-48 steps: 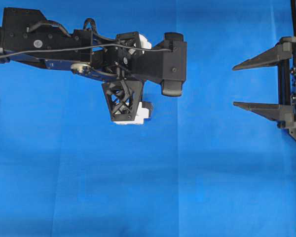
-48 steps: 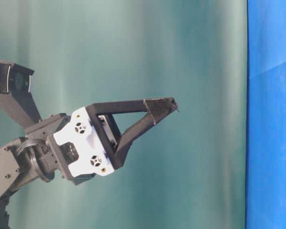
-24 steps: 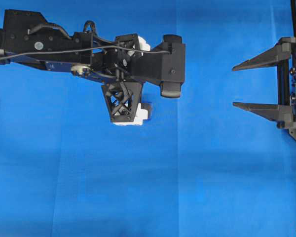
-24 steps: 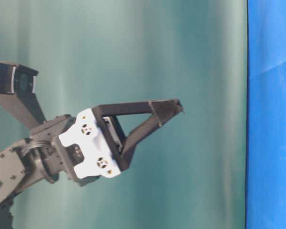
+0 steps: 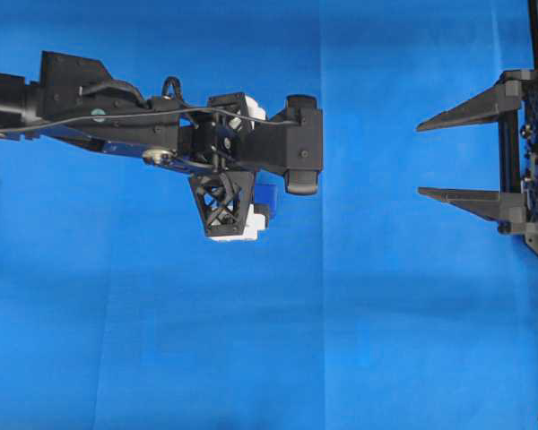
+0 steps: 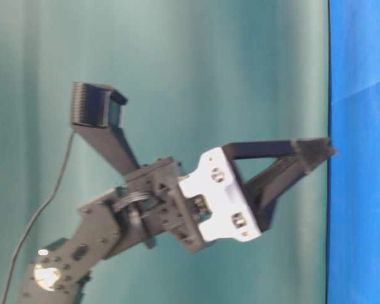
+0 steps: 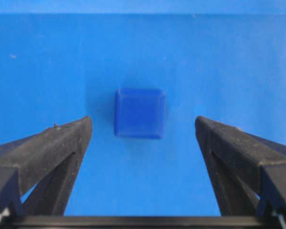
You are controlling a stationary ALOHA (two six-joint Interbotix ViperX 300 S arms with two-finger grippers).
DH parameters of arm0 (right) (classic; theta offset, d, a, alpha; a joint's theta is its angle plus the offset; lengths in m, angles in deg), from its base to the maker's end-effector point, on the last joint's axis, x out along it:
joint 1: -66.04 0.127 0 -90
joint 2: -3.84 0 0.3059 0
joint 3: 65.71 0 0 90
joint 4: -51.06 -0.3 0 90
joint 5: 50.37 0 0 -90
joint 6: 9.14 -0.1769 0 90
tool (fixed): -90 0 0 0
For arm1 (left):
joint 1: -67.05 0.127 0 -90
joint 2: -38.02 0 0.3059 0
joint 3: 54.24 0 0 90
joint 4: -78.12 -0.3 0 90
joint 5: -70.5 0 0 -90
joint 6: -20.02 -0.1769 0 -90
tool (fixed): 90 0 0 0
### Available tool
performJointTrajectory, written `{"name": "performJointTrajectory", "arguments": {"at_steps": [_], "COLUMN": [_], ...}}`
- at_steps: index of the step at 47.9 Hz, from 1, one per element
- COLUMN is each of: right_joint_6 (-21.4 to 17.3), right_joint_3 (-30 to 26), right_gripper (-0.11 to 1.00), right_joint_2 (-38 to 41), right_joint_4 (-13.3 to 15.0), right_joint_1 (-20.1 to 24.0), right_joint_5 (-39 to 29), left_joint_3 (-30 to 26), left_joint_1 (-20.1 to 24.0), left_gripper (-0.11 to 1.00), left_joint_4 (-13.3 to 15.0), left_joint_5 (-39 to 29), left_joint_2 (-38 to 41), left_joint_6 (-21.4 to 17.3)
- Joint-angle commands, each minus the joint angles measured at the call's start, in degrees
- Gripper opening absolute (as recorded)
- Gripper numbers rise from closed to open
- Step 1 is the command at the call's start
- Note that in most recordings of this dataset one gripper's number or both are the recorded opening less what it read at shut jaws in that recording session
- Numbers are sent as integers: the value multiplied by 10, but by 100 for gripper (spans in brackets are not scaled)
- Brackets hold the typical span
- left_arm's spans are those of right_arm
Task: Handover the blue block to the right arm after grasping it with the left arm, then place it in the designated position.
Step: 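Lower the left gripper around the blue cube and close on it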
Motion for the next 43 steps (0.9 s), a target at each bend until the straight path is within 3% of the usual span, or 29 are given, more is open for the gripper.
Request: {"name": "performJointTrajectory", "arguments": {"at_steps": [1,43], "right_joint_6": [-1,-1], "right_joint_3": [-13,-11], "right_gripper": [97,97], "right_joint_2": [4,17], "right_joint_4": [-2,-2], "right_joint_1": [-1,-1], "right_joint_5": [4,6], "left_joint_3": [2,48], "left_joint_1": [-1,13], "left_gripper": [93,93], "left_joint_4": [-2,-2], "left_joint_5": [25,137], "left_joint_2": [-7,103], "left_joint_6": [0,4]}}
